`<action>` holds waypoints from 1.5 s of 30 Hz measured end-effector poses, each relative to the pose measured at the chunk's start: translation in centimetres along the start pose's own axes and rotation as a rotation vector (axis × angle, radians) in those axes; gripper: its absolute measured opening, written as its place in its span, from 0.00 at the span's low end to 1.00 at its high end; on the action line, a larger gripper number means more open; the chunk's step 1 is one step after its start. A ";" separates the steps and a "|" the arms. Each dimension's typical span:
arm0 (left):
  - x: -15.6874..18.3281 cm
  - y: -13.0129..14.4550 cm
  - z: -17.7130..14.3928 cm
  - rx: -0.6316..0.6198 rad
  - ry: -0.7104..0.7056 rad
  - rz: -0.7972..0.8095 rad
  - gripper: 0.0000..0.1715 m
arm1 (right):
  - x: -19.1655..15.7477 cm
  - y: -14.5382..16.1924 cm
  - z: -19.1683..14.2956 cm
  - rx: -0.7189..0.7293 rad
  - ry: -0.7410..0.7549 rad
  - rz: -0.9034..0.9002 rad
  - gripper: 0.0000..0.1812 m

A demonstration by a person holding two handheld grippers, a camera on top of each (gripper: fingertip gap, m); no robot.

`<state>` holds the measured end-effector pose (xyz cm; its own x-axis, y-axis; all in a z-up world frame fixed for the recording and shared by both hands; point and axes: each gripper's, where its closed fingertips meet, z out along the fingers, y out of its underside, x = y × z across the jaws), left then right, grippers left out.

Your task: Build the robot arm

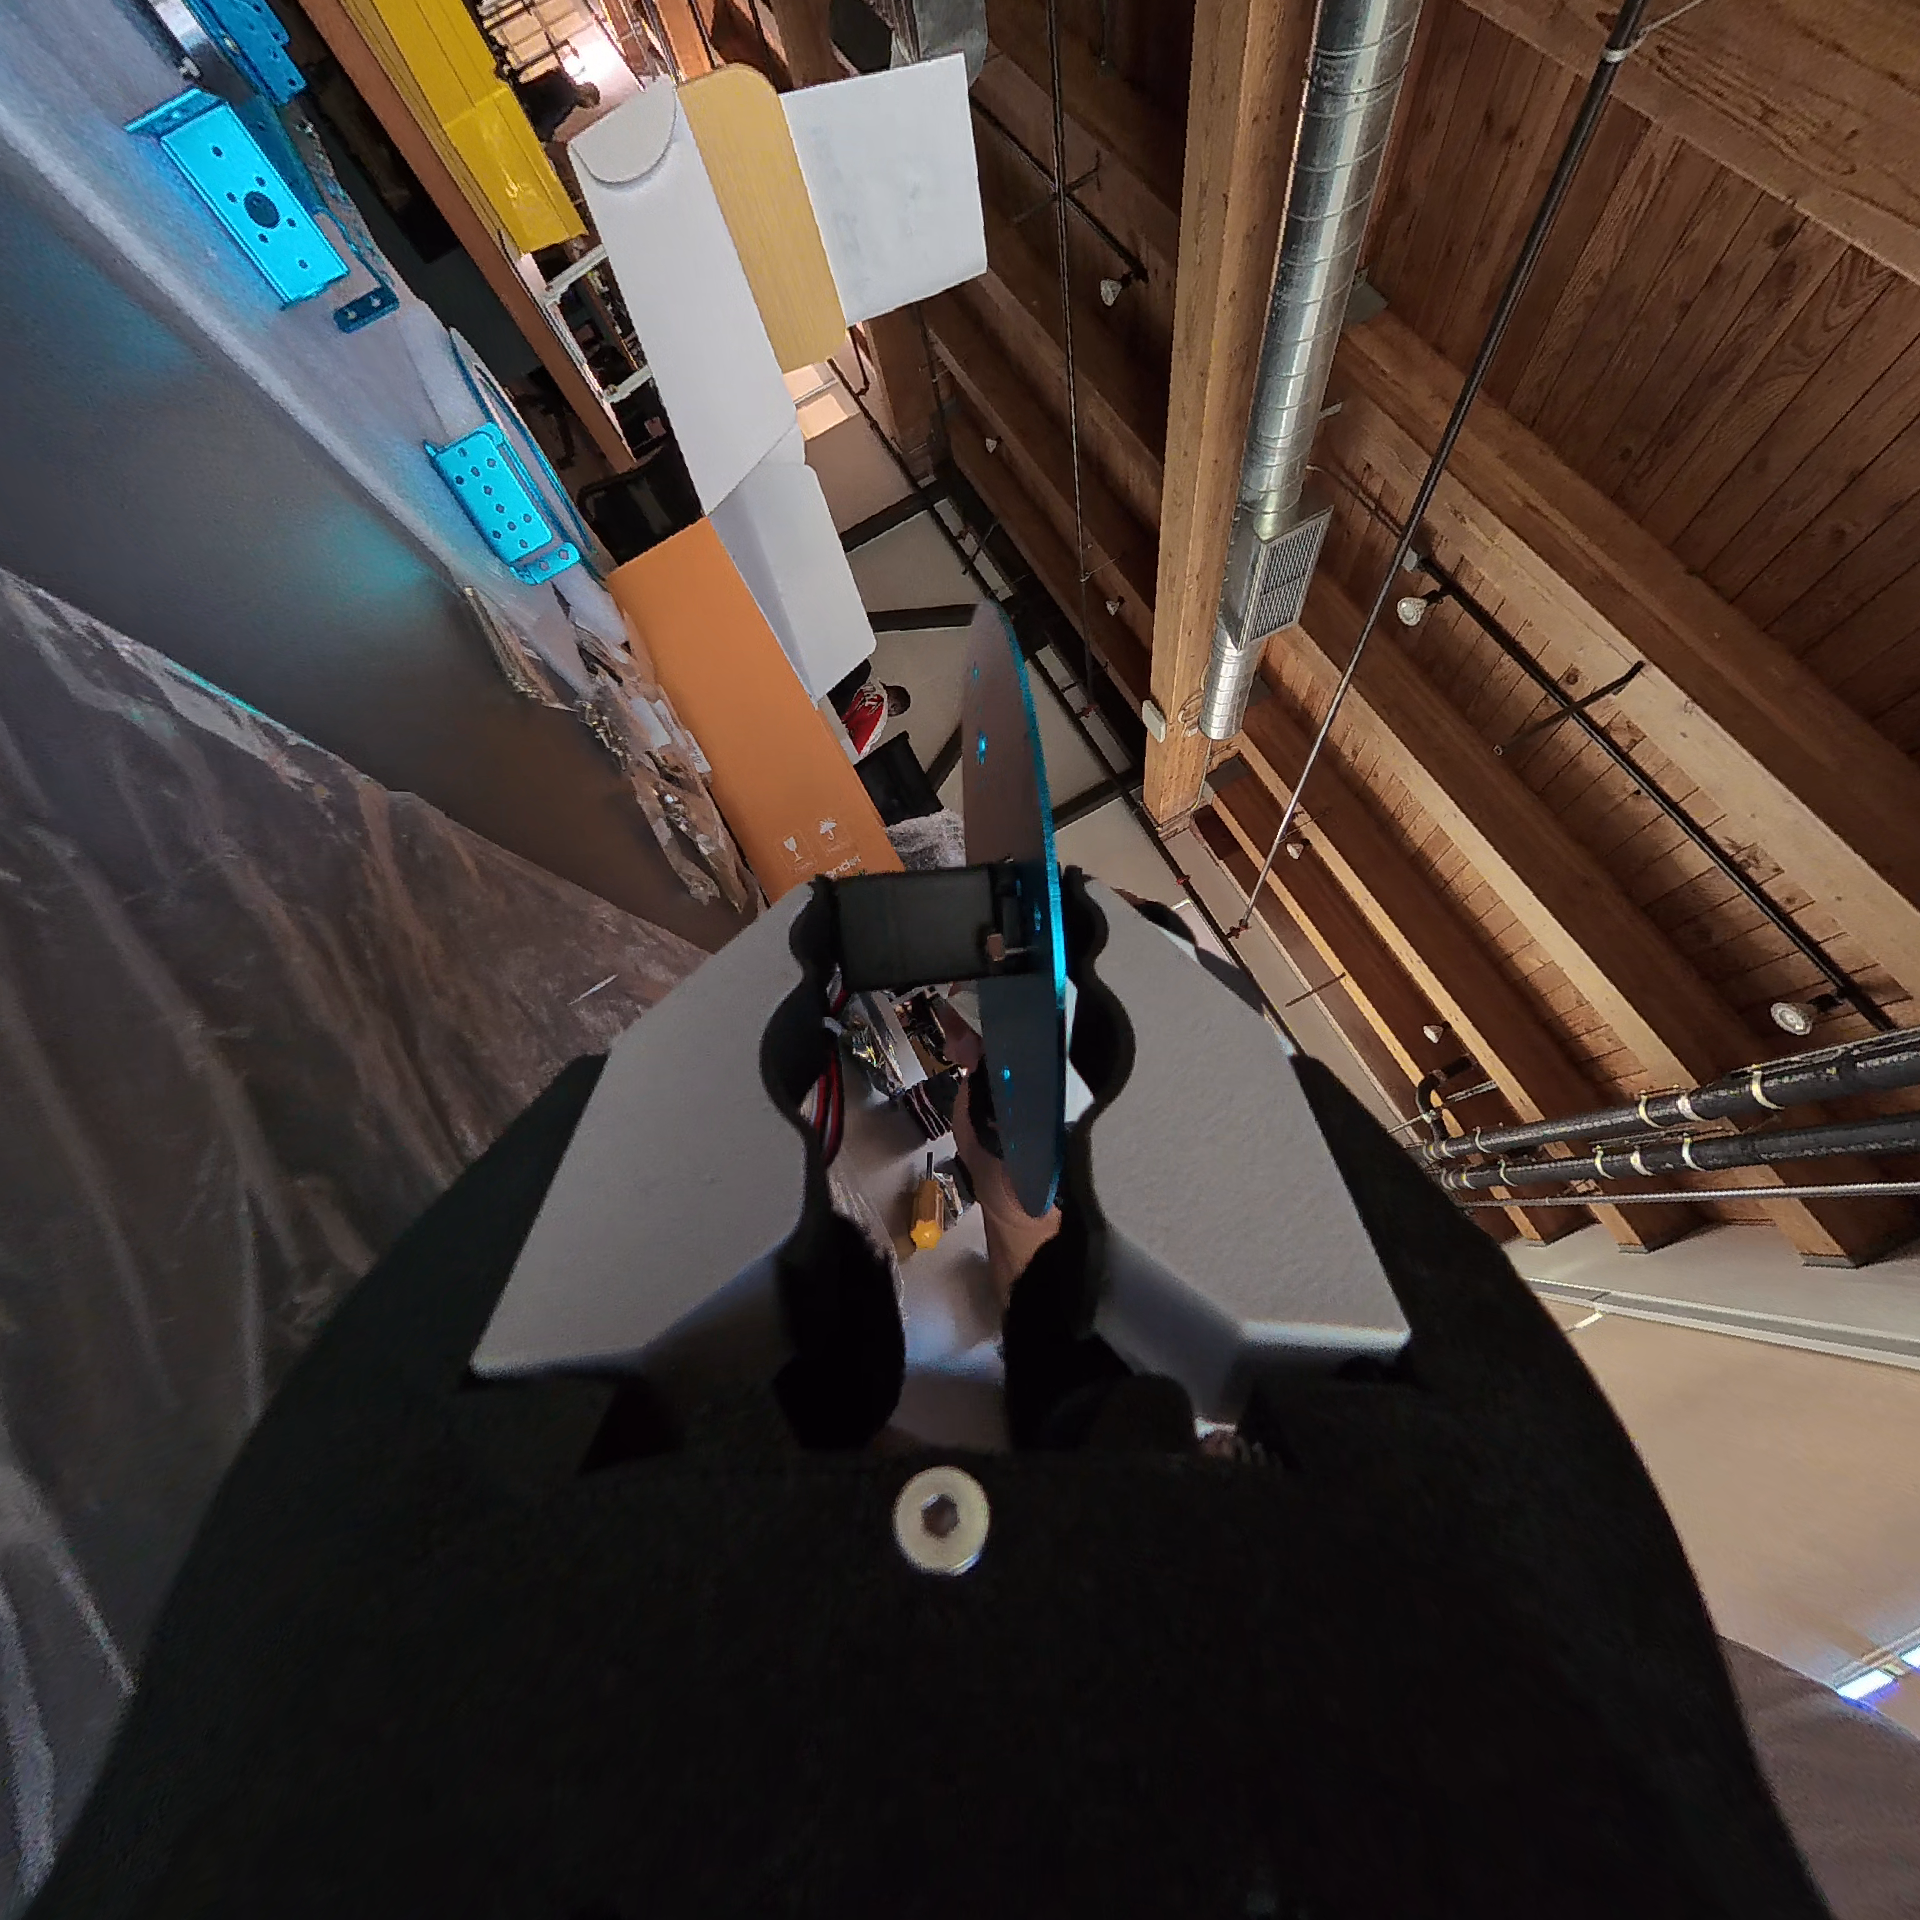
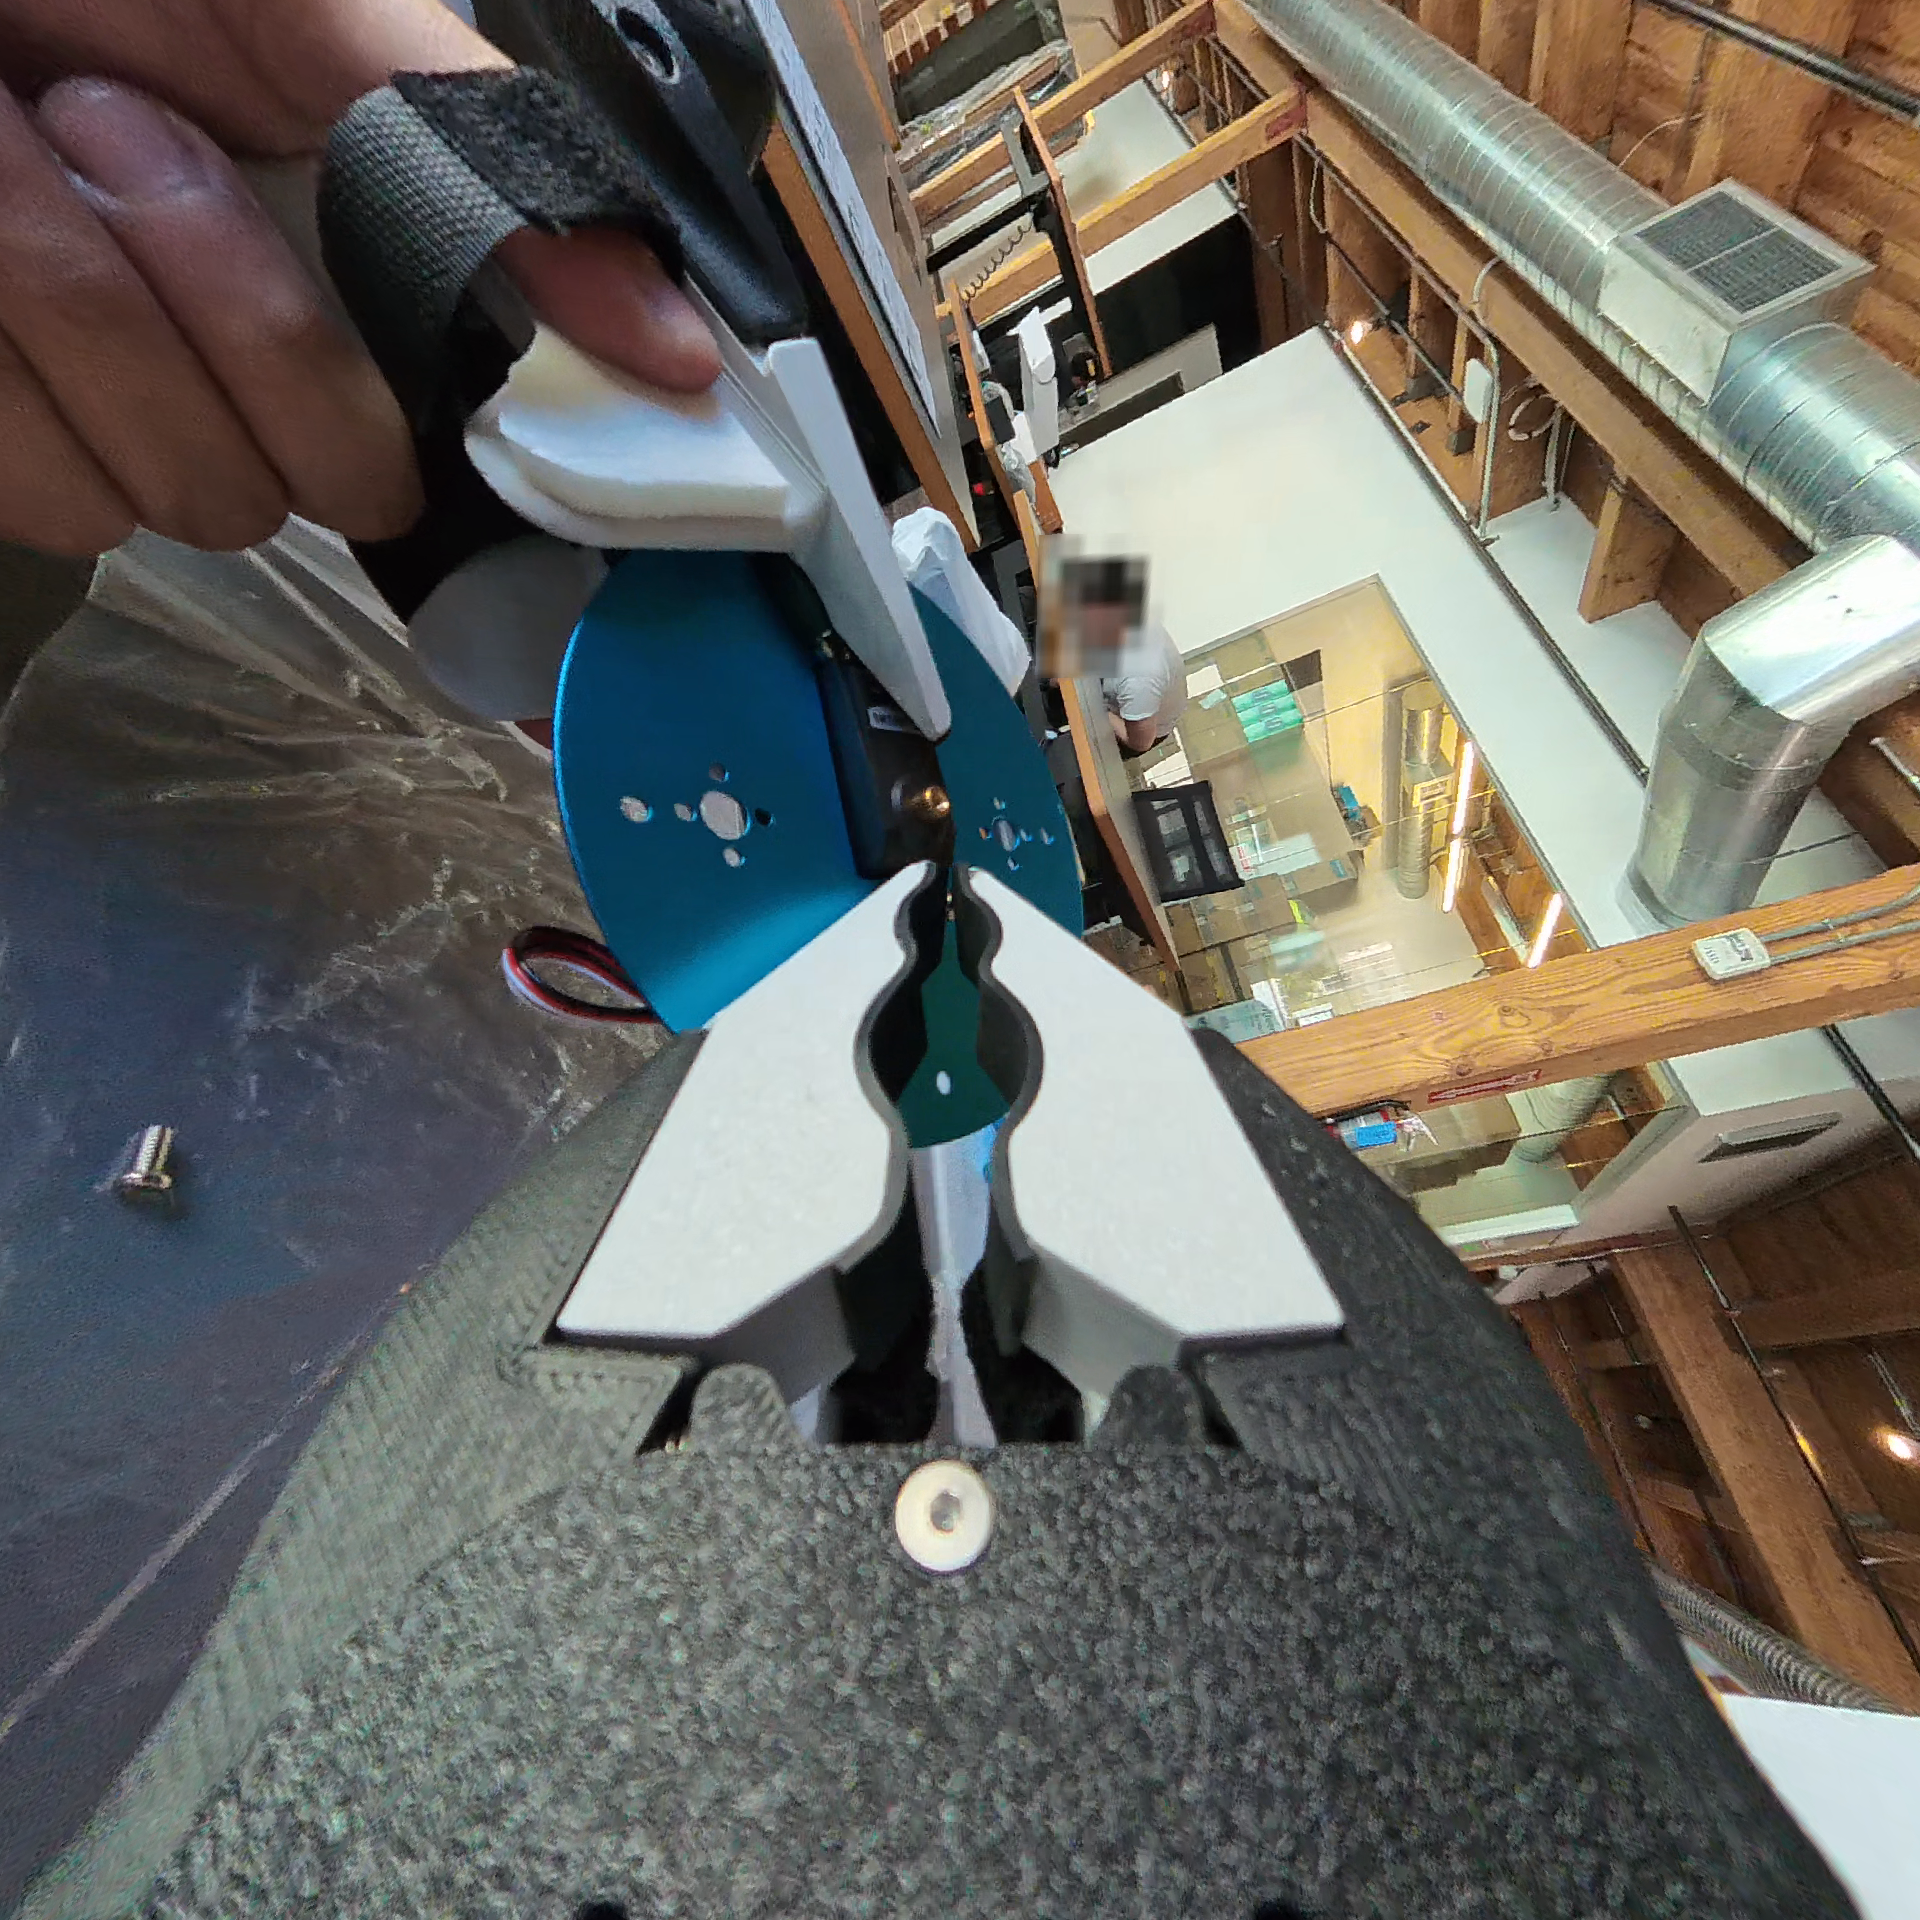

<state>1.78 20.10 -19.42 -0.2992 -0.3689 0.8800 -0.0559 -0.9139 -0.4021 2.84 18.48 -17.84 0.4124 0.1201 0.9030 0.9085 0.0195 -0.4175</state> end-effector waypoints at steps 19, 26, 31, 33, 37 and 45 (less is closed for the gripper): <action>-0.7 0.4 0.3 -0.005 0.012 -0.177 0.25 | -0.8 1.0 -0.1 -0.105 -0.322 0.533 0.01; -0.2 0.1 0.5 0.000 0.049 -0.240 0.25 | -0.4 0.7 -0.3 -0.050 -0.409 0.777 0.04; -0.1 -0.1 0.4 0.007 0.045 -0.235 0.25 | 1.1 0.4 -0.7 0.007 -0.399 0.868 0.02; -0.3 -0.2 0.4 0.010 0.038 -0.233 0.25 | 1.6 0.7 -0.8 0.007 -0.372 0.859 0.00; -0.9 -0.5 0.5 0.020 -0.013 -0.188 0.25 | 1.2 0.7 -1.2 -0.016 -0.380 0.846 0.05; -1.6 -3.4 2.1 0.010 -0.160 0.072 0.25 | -6.0 1.3 -5.5 -0.167 -0.628 0.858 0.13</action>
<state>4.39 23.43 -18.90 -0.1470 -0.4550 0.8783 -0.0304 -0.8854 -0.4637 1.92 12.30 -23.21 0.8511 0.5185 0.0818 0.3499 -0.4443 -0.8248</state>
